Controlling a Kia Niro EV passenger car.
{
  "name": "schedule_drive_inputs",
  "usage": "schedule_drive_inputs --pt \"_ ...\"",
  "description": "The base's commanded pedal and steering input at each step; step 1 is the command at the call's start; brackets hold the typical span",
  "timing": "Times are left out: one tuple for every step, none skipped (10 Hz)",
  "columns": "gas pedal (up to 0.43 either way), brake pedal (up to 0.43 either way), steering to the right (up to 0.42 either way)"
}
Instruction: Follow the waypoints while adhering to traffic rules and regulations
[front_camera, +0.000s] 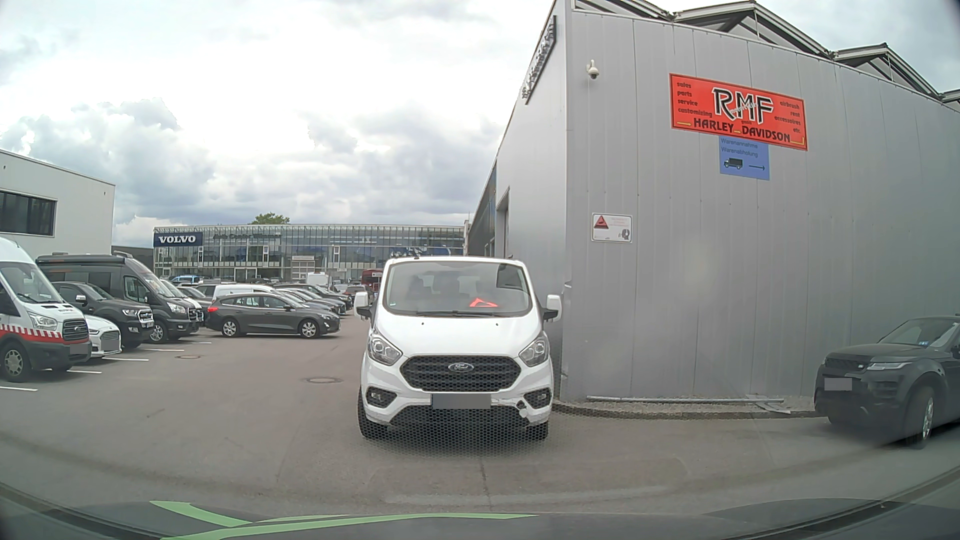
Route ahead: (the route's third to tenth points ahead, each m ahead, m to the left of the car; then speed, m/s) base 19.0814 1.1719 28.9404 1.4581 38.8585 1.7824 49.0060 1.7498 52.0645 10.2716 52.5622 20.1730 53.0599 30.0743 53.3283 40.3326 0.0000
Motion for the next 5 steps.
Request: schedule_drive_inputs --pt "0.000 0.341 0.006" --pt "0.000 0.341 0.005" --pt "0.000 0.341 0.006" --pt "0.000 0.341 0.006" --pt "0.000 0.348 0.006"
